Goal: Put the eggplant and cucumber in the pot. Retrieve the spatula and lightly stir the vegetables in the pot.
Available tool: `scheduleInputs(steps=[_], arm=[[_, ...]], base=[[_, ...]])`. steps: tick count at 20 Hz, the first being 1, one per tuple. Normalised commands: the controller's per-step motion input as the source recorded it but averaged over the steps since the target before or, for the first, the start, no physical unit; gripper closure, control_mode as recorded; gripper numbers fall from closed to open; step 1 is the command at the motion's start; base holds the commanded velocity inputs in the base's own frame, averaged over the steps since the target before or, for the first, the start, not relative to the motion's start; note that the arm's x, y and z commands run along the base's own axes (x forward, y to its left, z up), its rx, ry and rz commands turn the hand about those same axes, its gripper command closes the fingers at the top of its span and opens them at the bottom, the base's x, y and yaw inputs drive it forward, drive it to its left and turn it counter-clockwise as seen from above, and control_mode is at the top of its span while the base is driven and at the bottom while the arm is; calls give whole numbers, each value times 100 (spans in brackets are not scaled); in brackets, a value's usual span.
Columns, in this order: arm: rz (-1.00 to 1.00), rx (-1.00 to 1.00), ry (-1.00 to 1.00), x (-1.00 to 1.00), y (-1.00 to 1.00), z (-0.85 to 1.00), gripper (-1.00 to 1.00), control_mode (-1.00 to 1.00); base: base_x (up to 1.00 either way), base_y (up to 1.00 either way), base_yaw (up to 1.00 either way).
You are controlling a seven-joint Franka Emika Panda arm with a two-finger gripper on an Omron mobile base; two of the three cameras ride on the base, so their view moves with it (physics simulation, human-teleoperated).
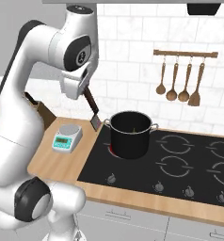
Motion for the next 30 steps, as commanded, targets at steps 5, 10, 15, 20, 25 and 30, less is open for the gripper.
scheduleInputs(steps=[5, 10, 15, 20, 25, 30], arm=[[-7, 11, 7, 96, -66, 0, 100, -100], [-2, 19, 16, 98, -60, -1, 100, -100], [0, 19, 22, 74, -44, -27, 100, -100], [0, 9, 14, 52, -23, -33, 100, -100], [0, 5, 6, 43, -17, -30, 100, -100], [0, 3, 2, 21, -3, -44, 100, -100]], base=[[0, 0, 0], [0, 0, 0], [0, 0, 0], [0, 0, 0], [0, 0, 0], [0, 0, 0]])
